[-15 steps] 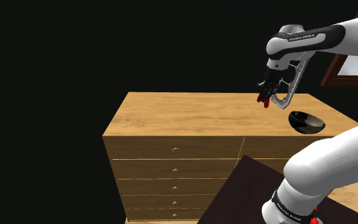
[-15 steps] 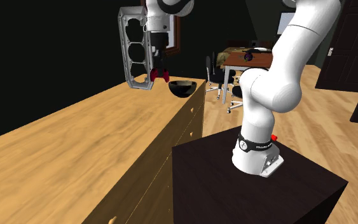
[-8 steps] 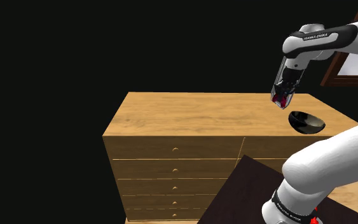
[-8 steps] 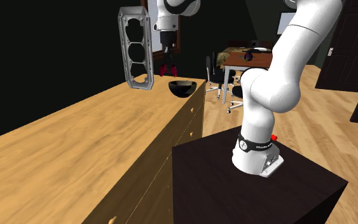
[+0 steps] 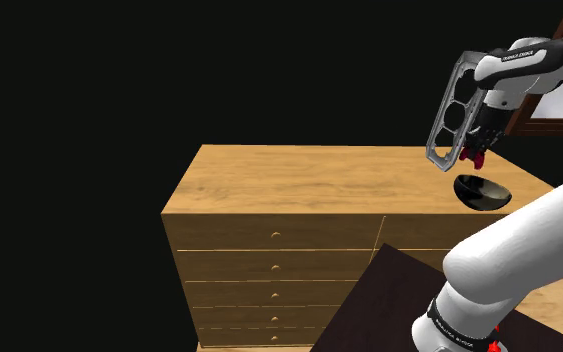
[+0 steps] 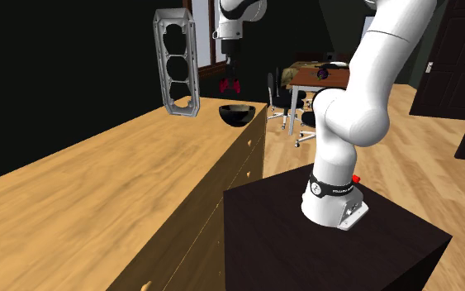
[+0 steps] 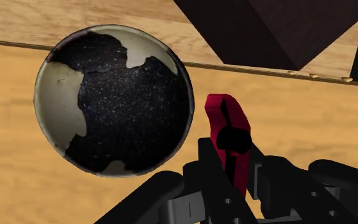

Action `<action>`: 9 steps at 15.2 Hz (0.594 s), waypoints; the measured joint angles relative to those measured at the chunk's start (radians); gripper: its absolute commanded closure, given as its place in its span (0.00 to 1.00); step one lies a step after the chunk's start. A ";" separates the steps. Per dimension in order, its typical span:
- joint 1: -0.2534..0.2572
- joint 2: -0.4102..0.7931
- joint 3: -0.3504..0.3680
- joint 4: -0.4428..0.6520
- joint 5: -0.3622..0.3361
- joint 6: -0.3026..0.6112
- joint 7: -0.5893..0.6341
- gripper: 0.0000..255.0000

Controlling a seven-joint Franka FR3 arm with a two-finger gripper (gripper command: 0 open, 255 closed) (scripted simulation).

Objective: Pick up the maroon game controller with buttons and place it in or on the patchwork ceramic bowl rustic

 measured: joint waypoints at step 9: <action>0.018 0.172 -0.206 0.116 0.094 0.034 -0.236 1.00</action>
